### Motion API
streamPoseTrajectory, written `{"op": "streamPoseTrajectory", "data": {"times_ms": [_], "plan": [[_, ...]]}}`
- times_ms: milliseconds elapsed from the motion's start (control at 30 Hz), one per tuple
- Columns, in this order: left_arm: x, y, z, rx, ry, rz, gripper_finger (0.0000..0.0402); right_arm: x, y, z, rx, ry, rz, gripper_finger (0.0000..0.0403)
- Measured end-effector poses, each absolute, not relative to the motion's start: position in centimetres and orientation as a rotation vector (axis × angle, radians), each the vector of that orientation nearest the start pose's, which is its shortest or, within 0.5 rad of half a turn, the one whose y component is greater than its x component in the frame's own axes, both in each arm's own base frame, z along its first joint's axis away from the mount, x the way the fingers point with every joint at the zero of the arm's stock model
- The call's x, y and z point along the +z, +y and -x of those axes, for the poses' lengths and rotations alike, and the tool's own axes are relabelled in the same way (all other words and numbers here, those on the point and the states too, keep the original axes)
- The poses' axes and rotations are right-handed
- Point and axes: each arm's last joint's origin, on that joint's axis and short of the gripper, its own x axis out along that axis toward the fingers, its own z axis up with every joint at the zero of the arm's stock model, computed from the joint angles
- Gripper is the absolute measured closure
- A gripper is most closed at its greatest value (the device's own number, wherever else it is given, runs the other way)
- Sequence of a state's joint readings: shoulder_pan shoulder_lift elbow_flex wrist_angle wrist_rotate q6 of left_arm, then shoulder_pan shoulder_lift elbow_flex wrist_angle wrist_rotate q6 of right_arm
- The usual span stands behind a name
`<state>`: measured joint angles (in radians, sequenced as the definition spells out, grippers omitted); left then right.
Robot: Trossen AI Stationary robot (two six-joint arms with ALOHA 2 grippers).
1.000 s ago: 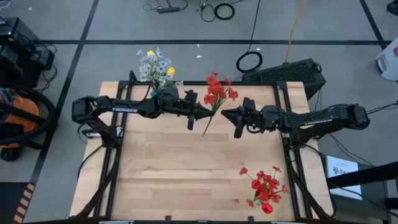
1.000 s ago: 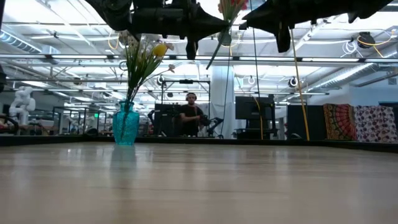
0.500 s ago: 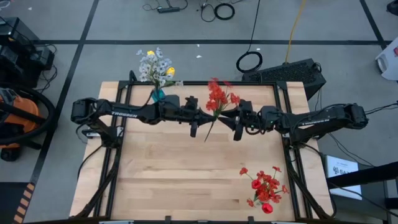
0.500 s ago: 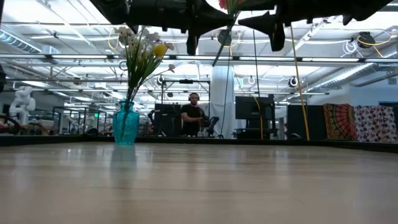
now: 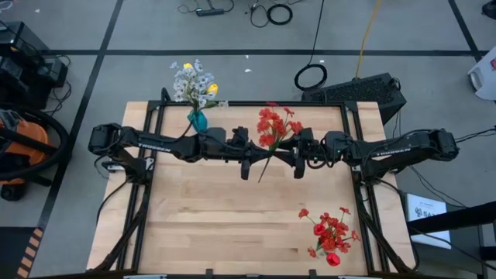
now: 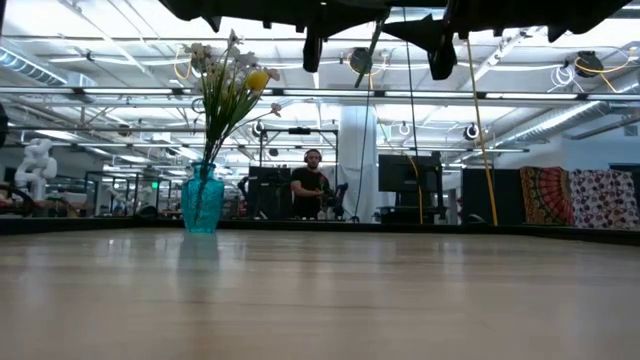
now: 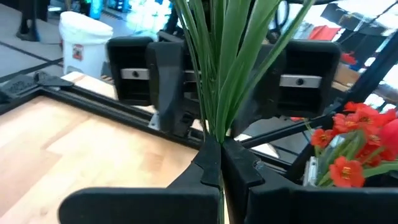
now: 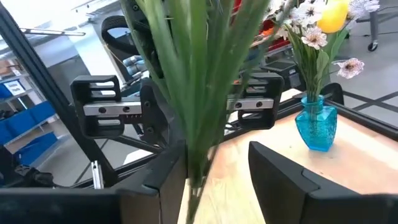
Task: Sort flowers into vase by color
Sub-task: Put the orange flowers into the transparent vase
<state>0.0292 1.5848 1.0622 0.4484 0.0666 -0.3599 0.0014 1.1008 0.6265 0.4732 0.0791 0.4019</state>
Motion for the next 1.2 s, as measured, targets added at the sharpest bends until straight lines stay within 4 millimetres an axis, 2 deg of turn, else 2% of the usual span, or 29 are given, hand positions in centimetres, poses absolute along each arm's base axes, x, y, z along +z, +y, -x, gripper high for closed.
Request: {"op": "streamPoseTrajectory", "data": {"times_ms": [533, 667, 800, 1033, 1200], "plan": [[28.9, -0.1, -36.3, 0.022, 0.074, 0.412, 0.0402, 28.0, 0.0, -24.3, -0.02, -0.006, -0.403, 0.0248], [28.4, -0.3, -37.1, 0.021, 0.094, 0.412, 0.0402, 28.2, 0.0, -24.3, -0.017, -0.024, -0.401, 0.0273], [29.0, -0.3, -38.5, 0.015, 0.083, 0.407, 0.0402, 28.2, 0.0, -24.2, -0.015, -0.024, -0.405, 0.0306], [29.0, -0.3, -39.2, 0.012, 0.11, 0.377, 0.0401, 28.3, 0.0, -24.0, -0.015, -0.015, -0.403, 0.0386], [29.1, -0.3, -39.2, 0.011, 0.097, 0.383, 0.0393, 28.6, 0.0, -23.7, -0.023, -0.018, -0.398, 0.0397]]}}
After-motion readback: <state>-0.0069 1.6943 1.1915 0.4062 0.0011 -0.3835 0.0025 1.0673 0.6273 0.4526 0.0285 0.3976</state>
